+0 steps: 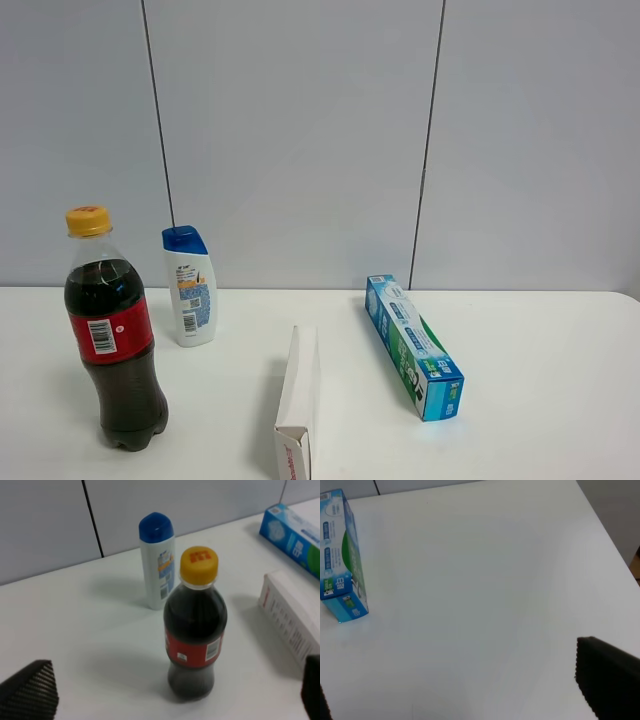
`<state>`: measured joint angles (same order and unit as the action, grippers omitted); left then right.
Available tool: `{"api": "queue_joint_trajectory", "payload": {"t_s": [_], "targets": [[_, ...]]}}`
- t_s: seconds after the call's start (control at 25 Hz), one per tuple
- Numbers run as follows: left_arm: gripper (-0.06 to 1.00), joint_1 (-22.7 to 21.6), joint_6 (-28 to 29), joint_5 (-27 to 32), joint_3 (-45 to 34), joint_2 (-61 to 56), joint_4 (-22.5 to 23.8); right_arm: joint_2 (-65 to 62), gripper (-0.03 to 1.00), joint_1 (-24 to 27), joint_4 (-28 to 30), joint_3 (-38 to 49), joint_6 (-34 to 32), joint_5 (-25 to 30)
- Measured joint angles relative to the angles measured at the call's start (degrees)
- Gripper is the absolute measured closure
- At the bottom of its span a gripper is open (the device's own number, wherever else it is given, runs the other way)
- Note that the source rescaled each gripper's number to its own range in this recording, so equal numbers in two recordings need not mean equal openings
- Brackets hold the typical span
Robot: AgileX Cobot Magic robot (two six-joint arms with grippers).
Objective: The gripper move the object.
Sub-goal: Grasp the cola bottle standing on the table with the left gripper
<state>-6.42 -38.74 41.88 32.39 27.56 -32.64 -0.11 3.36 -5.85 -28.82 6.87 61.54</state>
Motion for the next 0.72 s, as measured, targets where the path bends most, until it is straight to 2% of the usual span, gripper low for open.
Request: {"api": "queue_joint_trajectory", "payload": {"t_s": [0.28,0.6,0.72], "targets": [[-0.05,0.00,-1.27,-0.10,0.00,0.75,-0.34,0.00,-0.03,0.00,0.00,0.00,0.00,0.00],[-0.05,0.00,-3.24,-0.90,0.00,3.79,-6.57,0.00,-0.03,0.00,0.00,0.00,0.00,0.00],[-0.05,0.00,-4.17,-1.33,-0.05,3.97,-6.51,0.00,-0.03,0.00,0.00,0.00,0.00,0.00]]}}
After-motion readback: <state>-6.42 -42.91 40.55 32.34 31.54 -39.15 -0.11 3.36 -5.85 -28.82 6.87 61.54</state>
